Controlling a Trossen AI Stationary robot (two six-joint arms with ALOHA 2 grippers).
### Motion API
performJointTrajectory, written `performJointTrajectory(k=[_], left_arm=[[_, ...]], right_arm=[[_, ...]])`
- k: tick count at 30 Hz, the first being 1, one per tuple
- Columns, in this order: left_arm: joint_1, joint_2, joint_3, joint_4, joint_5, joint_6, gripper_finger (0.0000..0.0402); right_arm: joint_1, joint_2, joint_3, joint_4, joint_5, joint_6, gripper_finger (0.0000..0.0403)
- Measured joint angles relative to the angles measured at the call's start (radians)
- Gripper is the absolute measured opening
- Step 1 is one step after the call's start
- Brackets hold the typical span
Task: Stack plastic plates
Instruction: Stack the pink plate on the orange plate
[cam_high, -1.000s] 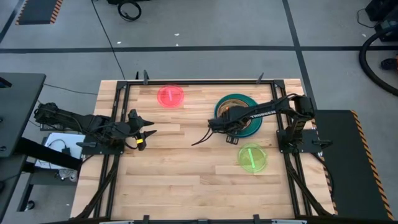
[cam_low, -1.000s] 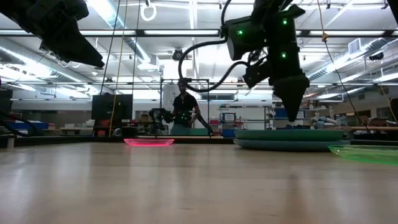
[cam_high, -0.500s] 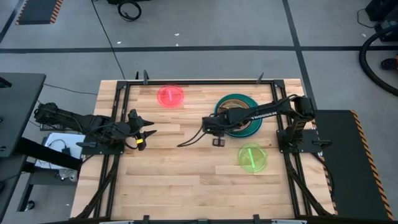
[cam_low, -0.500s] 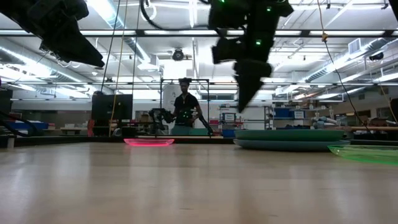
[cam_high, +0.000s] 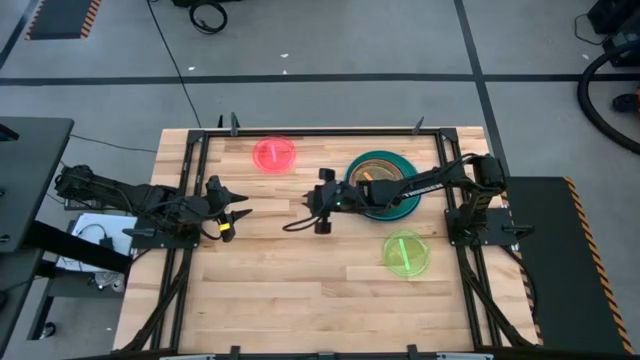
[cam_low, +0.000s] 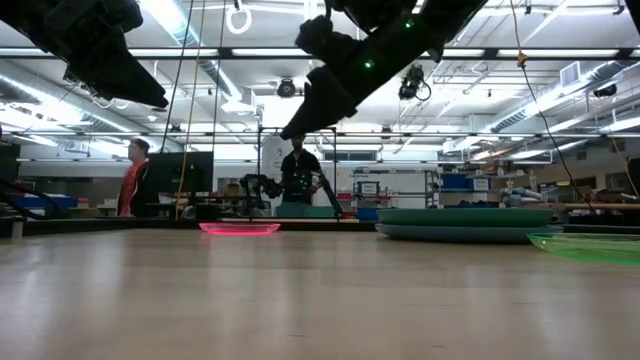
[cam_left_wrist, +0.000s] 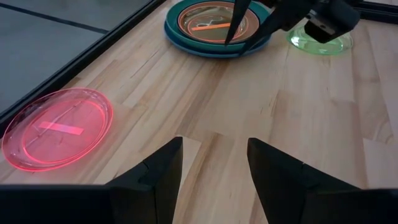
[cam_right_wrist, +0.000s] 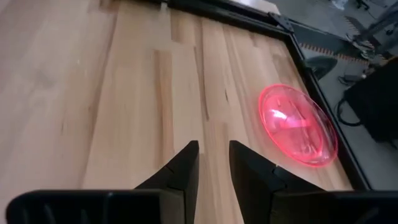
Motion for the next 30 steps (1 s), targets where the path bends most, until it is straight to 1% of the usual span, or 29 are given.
performJointTrajectory(k=[4, 6, 8, 11, 17, 20, 23, 26, 30], left_arm=[[0.0, 0.0, 0.0, 0.0, 0.0, 0.01, 0.0188], [0.0, 0.0, 0.0, 0.001, 0.0, 0.01, 0.0188], [0.0, 0.0, 0.0, 0.006, 0.0, 0.01, 0.0188], [0.0, 0.0, 0.0, 0.011, 0.0, 0.009, 0.0188], [0.0, 0.0, 0.001, 0.014, 0.0, 0.011, 0.0188], [0.0, -0.001, 0.001, 0.013, 0.0, 0.03, 0.0188], [0.0, -0.002, 0.033, -0.039, 0.0, 0.031, 0.0188], [0.0, -0.003, 0.061, -0.091, -0.001, 0.019, 0.0188], [0.0, -0.001, 0.059, -0.114, -0.001, -0.002, 0.0188]], right_arm=[[-0.007, 0.003, -0.001, 0.033, -0.023, -0.006, 0.0097], [-0.02, 0.029, 0.001, 0.077, -0.027, -0.011, 0.0097], [-0.034, 0.064, 0.002, 0.094, -0.029, -0.006, 0.0097], [-0.049, 0.132, 0.04, 0.093, -0.027, -0.005, 0.0097], [-0.063, 0.29, 0.212, 0.028, -0.015, -0.035, 0.0097], [-0.072, 0.373, 0.307, -0.005, 0.042, -0.088, 0.0097], [-0.089, 0.449, 0.387, -0.006, 0.127, -0.132, 0.0097], [-0.11, 0.517, 0.464, -0.012, 0.159, -0.139, 0.0097], [-0.132, 0.592, 0.56, -0.01, 0.18, -0.139, 0.0098]])
